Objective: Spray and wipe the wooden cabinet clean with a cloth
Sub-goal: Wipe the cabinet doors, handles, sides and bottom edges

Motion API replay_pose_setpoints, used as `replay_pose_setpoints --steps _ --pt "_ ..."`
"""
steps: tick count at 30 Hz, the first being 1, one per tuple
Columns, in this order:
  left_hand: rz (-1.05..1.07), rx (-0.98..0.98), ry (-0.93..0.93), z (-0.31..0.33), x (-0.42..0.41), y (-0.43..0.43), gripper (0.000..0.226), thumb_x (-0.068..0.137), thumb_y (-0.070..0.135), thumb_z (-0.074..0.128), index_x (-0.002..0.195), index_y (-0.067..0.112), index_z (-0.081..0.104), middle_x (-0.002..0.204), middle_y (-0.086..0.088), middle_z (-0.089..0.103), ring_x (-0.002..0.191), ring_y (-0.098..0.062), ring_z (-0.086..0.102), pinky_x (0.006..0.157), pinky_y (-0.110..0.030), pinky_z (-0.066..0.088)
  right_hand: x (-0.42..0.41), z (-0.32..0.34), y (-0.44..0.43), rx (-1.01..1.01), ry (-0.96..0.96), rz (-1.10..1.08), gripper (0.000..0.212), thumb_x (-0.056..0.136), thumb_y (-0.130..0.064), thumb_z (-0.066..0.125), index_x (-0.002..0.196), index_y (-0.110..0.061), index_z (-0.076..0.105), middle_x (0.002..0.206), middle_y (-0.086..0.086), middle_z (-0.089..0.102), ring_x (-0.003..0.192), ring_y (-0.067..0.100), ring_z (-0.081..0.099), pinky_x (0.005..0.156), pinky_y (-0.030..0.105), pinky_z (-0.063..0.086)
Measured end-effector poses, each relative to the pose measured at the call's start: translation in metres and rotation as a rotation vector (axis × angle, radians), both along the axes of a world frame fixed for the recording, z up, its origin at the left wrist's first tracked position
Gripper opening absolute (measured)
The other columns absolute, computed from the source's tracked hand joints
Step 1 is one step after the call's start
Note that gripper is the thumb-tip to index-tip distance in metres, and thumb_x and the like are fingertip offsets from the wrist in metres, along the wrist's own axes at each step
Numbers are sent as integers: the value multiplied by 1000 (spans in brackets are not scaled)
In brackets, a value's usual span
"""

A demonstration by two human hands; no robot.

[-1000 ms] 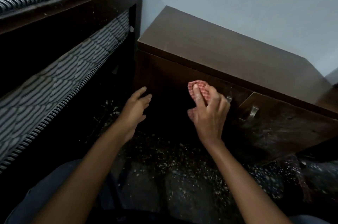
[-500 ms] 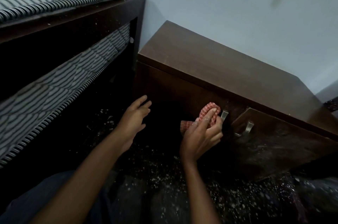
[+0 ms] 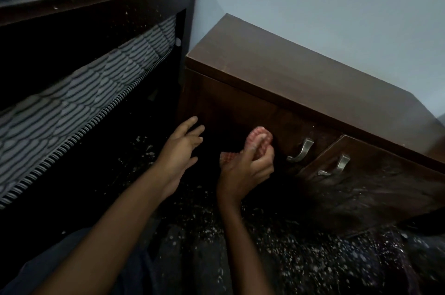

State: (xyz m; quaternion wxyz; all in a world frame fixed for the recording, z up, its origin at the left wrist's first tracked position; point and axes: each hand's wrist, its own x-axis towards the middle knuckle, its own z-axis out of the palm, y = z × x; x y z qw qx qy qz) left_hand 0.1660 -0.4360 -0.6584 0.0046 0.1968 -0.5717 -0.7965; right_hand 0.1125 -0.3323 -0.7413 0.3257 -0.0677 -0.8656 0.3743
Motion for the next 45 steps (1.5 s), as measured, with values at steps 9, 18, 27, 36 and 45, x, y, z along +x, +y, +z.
replay_pose_setpoints --steps 9,18,27,36,45 --pt "106 -76 -170 -7 -2 8 37 98 18 40 133 26 44 141 -1 44 125 -19 43 93 -33 38 4 -22 36 -3 -6 -66 53 87 -30 38 137 -13 37 128 27 48 101 45 50 86 44 45" --pt "192 -38 -183 -12 -2 5 32 96 14 43 125 23 51 129 -1 53 107 -12 47 87 -31 39 2 -63 39 567 7 179 81 64 -28 76 135 -22 39 127 16 36 103 32 40 82 52 48" --pt "267 31 -169 -11 -2 7 24 95 14 44 115 24 54 94 9 56 77 -3 49 71 -23 44 -8 -41 46 292 54 46 46 88 -31 40 133 -21 41 127 14 38 103 36 40 85 53 42" --pt "236 13 -160 -11 1 5 24 94 12 45 112 26 52 119 0 56 104 -14 50 91 -33 41 -20 -92 71 985 346 333 56 86 -22 59 138 -26 40 126 12 38 107 31 42 84 47 35" --pt "269 -130 -104 -20 5 -2 33 96 17 45 129 21 50 117 0 57 84 -6 52 67 -23 43 -44 -140 126 1546 389 787 47 87 -18 35 132 -6 44 124 13 43 102 31 45 83 41 34"
